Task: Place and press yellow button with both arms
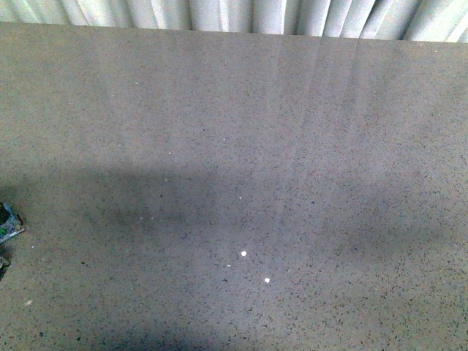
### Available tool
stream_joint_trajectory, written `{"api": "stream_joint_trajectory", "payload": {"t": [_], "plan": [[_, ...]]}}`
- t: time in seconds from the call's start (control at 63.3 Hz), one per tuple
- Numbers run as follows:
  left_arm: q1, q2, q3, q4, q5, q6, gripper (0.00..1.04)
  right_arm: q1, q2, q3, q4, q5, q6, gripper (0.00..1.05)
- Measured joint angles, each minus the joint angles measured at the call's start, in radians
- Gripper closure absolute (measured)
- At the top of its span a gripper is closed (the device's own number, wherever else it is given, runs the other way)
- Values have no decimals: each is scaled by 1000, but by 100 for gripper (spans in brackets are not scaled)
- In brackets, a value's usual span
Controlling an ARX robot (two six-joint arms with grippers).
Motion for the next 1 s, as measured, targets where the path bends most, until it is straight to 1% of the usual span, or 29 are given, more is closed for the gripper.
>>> {"api": "stream_joint_trajectory", "payload": {"t": [0.079,0.174,0.348,0.584,0.995], "plan": [[45,90,0,53,21,33,9,0,0,0,0,0,0,9],[121,206,0,116,41,103,9,0,0,0,0,0,0,9],[169,273,0,154,64,172,9,0,0,0,0,0,0,9],[181,384,7,192,66,254,9,0,0,0,0,0,0,9],[150,482,54,222,61,268,9,0,0,0,0,0,0,9]]}}
